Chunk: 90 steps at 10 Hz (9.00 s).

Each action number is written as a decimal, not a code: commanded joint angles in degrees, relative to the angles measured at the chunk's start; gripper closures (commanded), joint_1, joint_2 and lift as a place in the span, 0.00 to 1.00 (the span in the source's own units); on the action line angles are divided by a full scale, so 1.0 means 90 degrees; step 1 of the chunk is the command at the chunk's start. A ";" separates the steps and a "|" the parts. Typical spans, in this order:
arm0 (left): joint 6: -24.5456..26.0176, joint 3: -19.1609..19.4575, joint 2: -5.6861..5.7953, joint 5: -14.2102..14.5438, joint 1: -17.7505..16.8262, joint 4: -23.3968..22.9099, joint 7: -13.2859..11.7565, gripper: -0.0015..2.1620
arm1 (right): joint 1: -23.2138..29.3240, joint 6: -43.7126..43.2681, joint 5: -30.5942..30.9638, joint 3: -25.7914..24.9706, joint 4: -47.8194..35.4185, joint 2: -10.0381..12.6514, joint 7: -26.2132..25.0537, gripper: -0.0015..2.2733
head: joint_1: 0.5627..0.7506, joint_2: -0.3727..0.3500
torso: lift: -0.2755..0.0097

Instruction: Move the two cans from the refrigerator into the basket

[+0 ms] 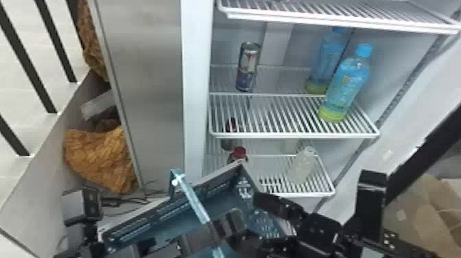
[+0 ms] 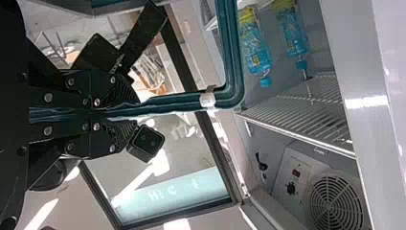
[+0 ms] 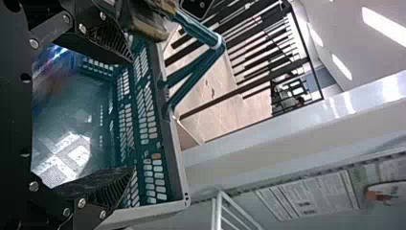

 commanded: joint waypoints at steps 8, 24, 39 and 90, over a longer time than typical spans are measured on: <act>0.0001 0.0013 -0.0019 0.0007 0.0033 0.0000 -0.0001 0.56 | -0.0819 -0.1939 0.0391 -0.0938 0.0797 0.0382 -0.0569 0.11 | 0.70 0.12 | 0.84; 0.0001 -0.0076 0.0001 0.0020 0.0002 0.0031 -0.0001 0.56 | -0.3819 -0.3345 0.0823 0.0103 0.4250 0.0489 -0.1692 0.11 | 0.70 0.15 | 0.84; 0.0001 -0.0127 0.0040 0.0033 -0.0045 0.0125 -0.0001 0.56 | -0.6101 -0.3736 0.0950 0.1094 0.7141 0.0597 -0.2200 0.11 | 0.64 0.26 | 0.84; -0.0015 -0.0063 0.0040 0.0045 -0.0029 0.0188 -0.0001 0.56 | -0.0132 0.0936 -0.0142 -0.0303 -0.1156 -0.0116 -0.1253 0.55 | 0.70 0.26 | 0.84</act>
